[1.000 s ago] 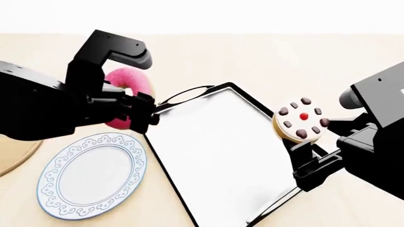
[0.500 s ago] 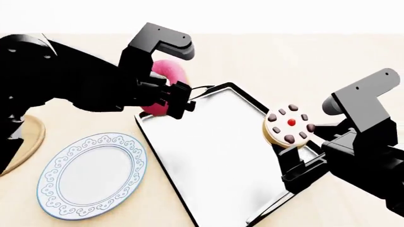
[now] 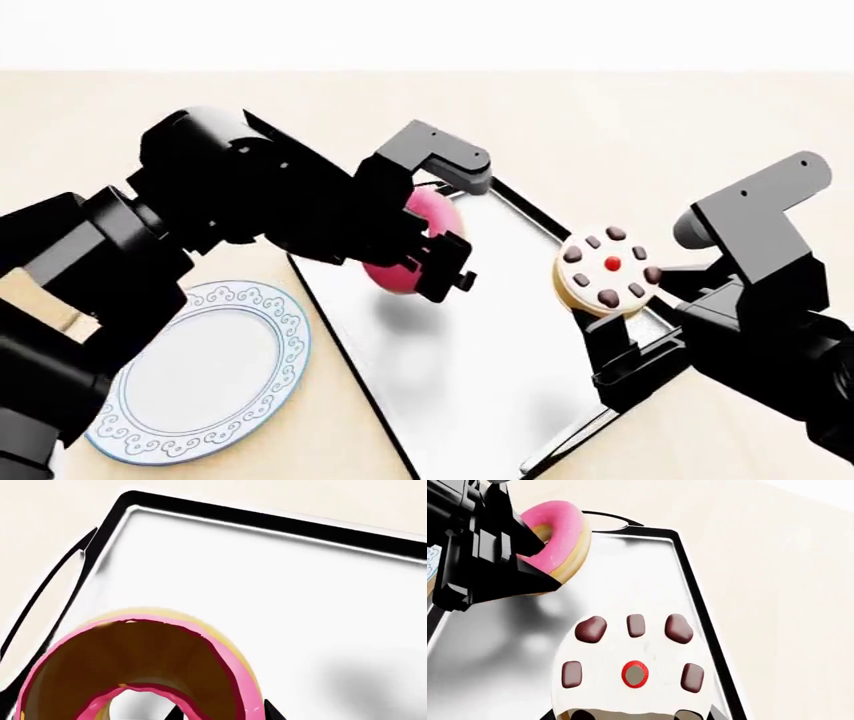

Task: Move the dessert items from the plate to the tray.

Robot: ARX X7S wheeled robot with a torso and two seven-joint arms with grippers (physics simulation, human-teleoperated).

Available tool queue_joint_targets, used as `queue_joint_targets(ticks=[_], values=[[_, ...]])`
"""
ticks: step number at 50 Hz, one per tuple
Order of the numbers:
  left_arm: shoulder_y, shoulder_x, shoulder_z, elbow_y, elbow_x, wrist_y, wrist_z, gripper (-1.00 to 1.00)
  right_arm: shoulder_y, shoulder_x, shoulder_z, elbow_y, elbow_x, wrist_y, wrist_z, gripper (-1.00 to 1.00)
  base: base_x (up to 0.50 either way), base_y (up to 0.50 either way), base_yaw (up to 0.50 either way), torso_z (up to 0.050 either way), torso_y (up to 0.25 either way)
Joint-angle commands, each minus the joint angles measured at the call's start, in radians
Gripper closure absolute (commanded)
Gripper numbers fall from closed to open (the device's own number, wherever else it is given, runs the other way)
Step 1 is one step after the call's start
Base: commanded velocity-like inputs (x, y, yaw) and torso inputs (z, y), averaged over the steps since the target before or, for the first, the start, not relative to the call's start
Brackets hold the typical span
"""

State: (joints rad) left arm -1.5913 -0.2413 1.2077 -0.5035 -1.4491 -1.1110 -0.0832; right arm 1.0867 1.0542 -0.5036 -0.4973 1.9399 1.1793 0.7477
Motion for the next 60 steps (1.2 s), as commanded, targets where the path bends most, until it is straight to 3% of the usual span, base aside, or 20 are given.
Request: queue_joint_targets(ticks=[1, 9, 10, 26, 36, 45, 60], values=[[-0.010, 0.048, 0.035, -0.032, 0.012, -0.027, 0.055, 1.00, 0.013, -0.004, 0.008, 0.002, -0.037, 0.008, -0.022, 1.00, 0.00, 0.00, 0.00, 0.000, 0.000], [-0.048, 0.064, 0.033, -0.047, 0.005, -0.048, 0.056, 1.00, 0.002, -0.005, 0.005, 0.005, -0.043, 0.004, -0.033, 1.00, 0.00, 0.00, 0.00, 0.001, 0.001], [-0.053, 0.063, 0.029, -0.044, 0.000, -0.050, 0.050, -1.00, 0.003, -0.005, 0.004, 0.005, -0.043, 0.004, -0.034, 1.00, 0.00, 0.00, 0.00, 0.000, 0.000], [-0.103, 0.006, -0.047, 0.043, -0.071, -0.058, -0.064, -1.00, 0.024, -0.020, -0.023, 0.011, -0.027, 0.021, -0.025, 1.00, 0.00, 0.00, 0.00, 0.000, 0.001], [-0.110, -0.182, -0.215, 0.235, -0.148, 0.057, -0.273, -1.00, 0.050, -0.065, -0.071, 0.042, -0.036, 0.058, -0.023, 1.00, 0.00, 0.00, 0.00, 0.000, 0.000], [-0.085, -0.326, -0.283, 0.389, -0.161, 0.109, -0.384, -1.00, 0.096, -0.117, -0.121, 0.100, -0.048, 0.103, -0.019, 1.00, 0.00, 0.00, 0.00, 0.001, 0.001], [-0.077, -0.398, -0.323, 0.470, -0.176, 0.137, -0.457, -1.00, 0.200, -0.227, -0.234, 0.231, 0.020, 0.169, 0.025, 1.00, 0.00, 0.00, 0.00, 0.000, 0.000]])
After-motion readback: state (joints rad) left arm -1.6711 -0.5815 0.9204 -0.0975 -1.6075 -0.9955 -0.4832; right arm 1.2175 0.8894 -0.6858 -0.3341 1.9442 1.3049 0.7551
